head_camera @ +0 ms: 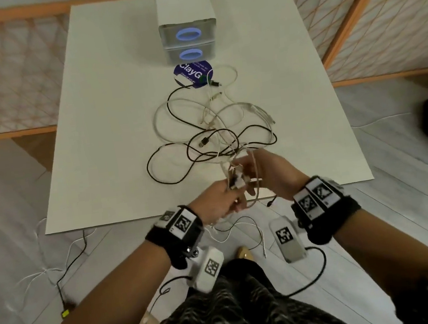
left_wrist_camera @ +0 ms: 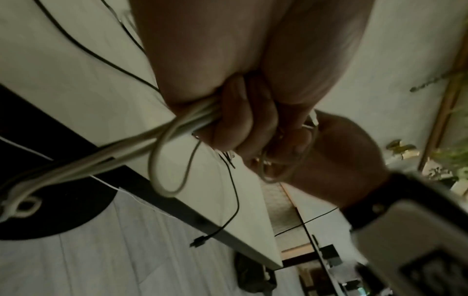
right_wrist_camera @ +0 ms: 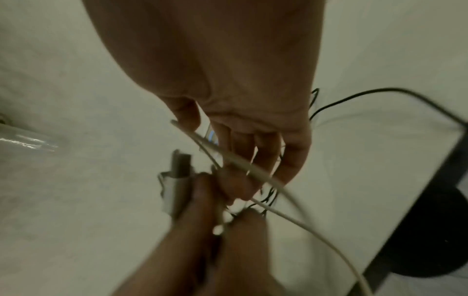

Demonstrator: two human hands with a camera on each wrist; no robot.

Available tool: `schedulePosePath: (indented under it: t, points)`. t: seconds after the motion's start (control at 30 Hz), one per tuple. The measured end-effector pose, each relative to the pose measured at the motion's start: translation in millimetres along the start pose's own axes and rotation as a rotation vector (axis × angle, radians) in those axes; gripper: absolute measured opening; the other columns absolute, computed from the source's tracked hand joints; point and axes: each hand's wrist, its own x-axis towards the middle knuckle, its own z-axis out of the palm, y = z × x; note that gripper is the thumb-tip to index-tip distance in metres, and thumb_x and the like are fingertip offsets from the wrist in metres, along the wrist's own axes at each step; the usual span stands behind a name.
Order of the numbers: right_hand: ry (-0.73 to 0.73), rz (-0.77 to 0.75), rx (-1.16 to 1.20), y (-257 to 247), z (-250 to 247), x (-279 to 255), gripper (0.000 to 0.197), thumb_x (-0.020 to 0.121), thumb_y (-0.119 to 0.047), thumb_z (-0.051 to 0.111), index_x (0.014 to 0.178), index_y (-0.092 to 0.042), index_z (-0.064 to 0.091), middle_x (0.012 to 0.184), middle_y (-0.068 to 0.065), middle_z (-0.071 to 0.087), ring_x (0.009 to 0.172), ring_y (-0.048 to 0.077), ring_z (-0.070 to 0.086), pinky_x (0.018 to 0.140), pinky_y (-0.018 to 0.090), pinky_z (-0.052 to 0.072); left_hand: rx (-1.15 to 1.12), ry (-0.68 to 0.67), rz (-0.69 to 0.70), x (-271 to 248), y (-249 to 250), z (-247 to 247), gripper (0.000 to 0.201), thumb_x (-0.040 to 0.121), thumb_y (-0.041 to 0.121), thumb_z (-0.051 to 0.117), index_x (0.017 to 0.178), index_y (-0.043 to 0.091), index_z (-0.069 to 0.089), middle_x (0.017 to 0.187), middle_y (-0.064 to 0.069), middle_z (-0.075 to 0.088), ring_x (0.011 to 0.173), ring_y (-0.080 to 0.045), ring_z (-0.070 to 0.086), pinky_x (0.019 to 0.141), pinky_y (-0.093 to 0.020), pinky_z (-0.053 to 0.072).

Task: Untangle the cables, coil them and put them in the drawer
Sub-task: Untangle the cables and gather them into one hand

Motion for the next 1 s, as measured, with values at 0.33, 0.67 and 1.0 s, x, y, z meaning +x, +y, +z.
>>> schedulePosePath:
  t: [0.33,0.67,1.0]
  points:
    - [0.055,0.177,-0.943,11,1,24,0.035,0.081,-0.053,0.051,0.089,-0.023,0.067,0.110,0.010,0.065,0.101,0.026,0.057,0.091,0.034,0.044,0.227,-0.179,0.021,-2,-30,-6,0.024,0.089,0.024,0.045,0.097,0.023,0.068,0.060,0.011,0.059,0.070,-0.025,0.047,0.074,-0.034,0.037]
    - [0.142,-0.193,-0.716,31,18,-39,0.013,0.089,-0.023,0.059,0.089,-0.017,0.070,0.075,0.007,0.068,0.061,0.008,0.053,0.060,0.018,0.042,-0.919,0.152,-0.011,19,-4,-35,0.042,0.101,0.038,0.028,0.103,0.011,0.059,0.096,0.003,0.074,0.032,-0.001,0.022,0.034,-0.013,0.013]
    - [0.037,0.004,-1.006,96,-7,-29,0.030,0.090,-0.029,0.056,0.117,-0.016,0.059,0.114,-0.001,0.061,0.109,0.014,0.055,0.087,0.017,0.035,-0.892,0.306,0.015,26,1,-39,0.030,0.101,0.030,0.034,0.097,0.014,0.059,0.057,0.010,0.046,0.033,-0.001,0.021,0.029,-0.013,0.017]
